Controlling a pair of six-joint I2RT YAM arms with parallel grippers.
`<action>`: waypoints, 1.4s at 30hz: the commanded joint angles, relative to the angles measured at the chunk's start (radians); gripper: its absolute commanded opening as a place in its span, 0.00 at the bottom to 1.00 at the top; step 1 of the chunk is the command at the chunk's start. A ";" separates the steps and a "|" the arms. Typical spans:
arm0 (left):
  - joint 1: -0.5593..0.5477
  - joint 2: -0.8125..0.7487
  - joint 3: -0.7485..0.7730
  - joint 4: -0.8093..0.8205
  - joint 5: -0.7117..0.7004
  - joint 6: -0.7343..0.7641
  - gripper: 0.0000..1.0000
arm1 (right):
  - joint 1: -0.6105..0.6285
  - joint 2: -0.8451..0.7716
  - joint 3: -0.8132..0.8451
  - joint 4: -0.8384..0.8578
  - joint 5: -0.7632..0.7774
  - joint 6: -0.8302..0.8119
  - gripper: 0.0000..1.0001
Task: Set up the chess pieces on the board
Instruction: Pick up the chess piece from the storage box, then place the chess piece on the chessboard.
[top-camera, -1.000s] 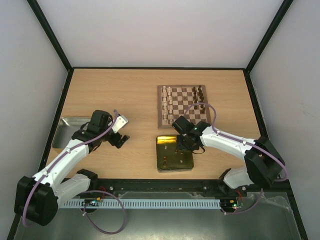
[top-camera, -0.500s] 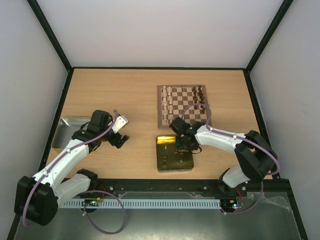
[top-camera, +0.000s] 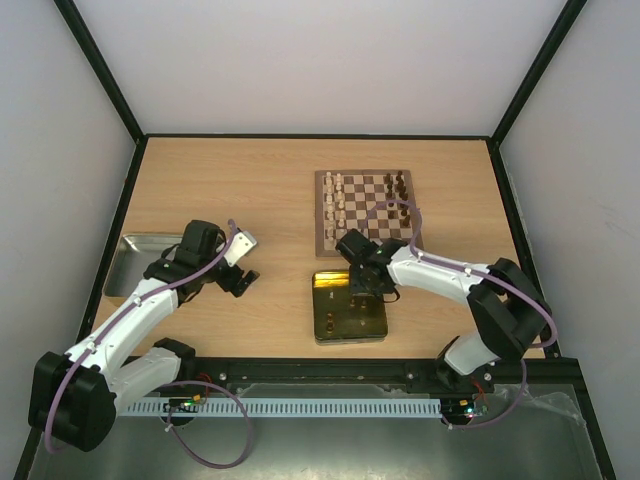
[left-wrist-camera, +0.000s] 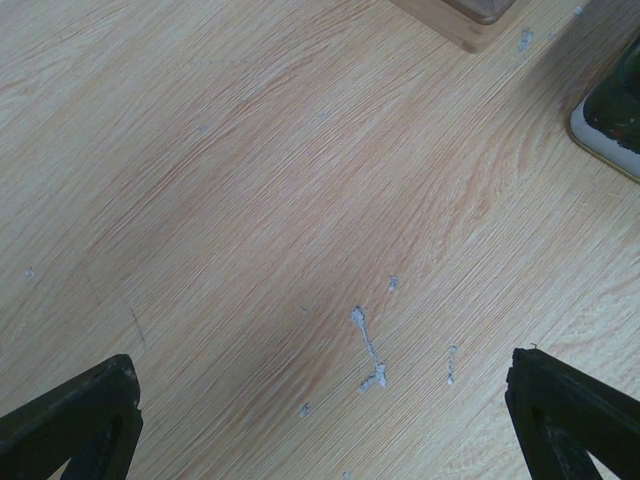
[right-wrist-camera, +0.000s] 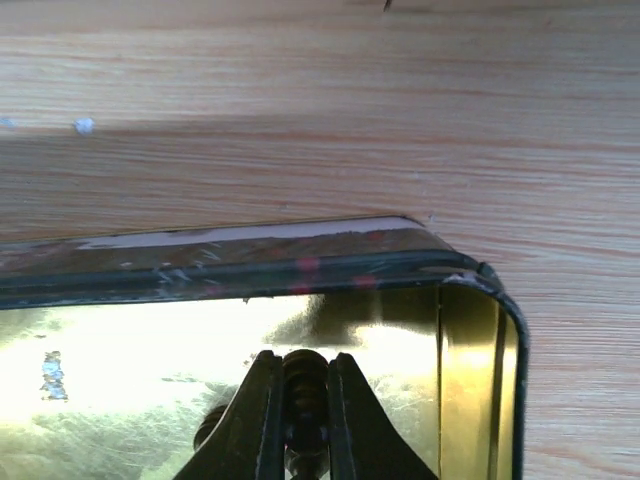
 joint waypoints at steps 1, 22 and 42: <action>-0.005 0.003 -0.015 0.009 0.002 0.000 0.99 | 0.001 -0.039 0.045 -0.079 0.054 0.004 0.05; -0.005 -0.033 -0.018 0.007 0.022 0.004 0.99 | -0.252 0.146 0.451 -0.245 0.138 -0.140 0.06; -0.005 -0.045 -0.020 0.002 0.029 0.008 0.99 | -0.407 0.347 0.552 -0.198 0.162 -0.169 0.06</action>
